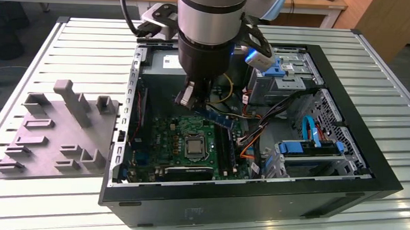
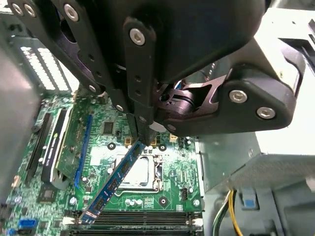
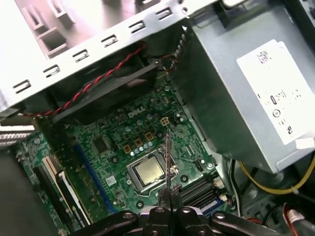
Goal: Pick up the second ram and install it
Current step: 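Insert the second ram into the second slot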
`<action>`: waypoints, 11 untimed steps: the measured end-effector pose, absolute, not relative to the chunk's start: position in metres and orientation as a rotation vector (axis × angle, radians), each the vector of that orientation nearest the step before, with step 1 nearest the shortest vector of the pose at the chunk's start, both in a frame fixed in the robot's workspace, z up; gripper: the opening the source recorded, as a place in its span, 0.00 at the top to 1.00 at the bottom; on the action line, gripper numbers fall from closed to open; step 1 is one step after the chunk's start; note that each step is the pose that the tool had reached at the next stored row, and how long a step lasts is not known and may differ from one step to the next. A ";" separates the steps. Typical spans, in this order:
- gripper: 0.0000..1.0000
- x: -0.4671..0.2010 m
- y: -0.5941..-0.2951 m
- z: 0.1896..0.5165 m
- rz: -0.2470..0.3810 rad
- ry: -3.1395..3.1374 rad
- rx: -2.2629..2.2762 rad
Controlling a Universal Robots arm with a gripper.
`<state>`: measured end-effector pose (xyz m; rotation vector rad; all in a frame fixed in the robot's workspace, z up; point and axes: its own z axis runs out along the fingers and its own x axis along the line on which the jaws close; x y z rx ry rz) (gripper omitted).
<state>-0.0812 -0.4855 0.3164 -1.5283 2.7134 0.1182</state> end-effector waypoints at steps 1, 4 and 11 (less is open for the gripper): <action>0.87 -0.081 -0.485 0.316 0.118 2.726 -1.503; 0.87 -0.081 -0.485 0.316 0.117 2.765 -1.427; 0.87 -0.081 -0.485 0.315 0.113 2.846 -1.246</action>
